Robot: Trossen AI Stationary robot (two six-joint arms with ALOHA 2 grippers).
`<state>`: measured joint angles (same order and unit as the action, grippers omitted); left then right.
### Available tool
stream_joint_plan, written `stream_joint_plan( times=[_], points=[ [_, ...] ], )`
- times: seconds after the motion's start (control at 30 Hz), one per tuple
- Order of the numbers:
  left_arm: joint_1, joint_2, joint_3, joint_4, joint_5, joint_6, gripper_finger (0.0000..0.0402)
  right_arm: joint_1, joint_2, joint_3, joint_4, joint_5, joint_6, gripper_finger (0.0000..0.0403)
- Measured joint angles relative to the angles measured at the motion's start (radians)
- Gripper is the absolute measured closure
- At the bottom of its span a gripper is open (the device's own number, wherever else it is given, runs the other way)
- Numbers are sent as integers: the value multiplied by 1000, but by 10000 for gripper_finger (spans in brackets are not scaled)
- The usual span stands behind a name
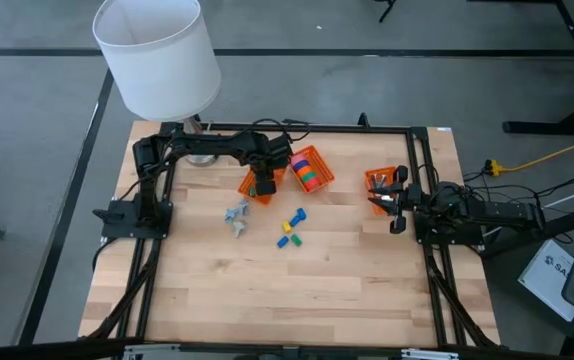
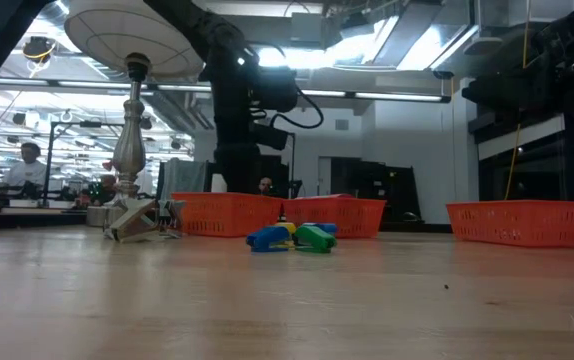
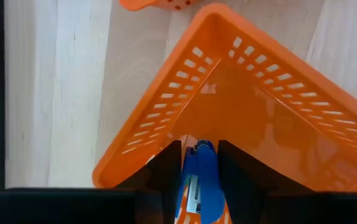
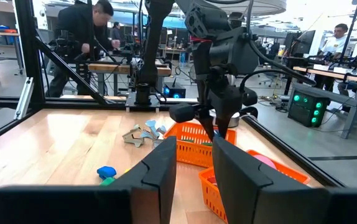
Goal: Pick and place Stapler, Stapler remover, tape
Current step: Put the blue stapler into the left orange bin
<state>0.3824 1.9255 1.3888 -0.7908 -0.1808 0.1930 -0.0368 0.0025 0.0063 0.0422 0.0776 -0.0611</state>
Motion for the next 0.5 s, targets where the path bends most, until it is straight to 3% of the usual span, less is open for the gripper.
stream_joint_plan(
  times=[0.5],
  points=[
    [-15, 0, 1, 2, -2, -91, 240, 0, 0, 0, 0, 0, 0, 295]
  ],
)
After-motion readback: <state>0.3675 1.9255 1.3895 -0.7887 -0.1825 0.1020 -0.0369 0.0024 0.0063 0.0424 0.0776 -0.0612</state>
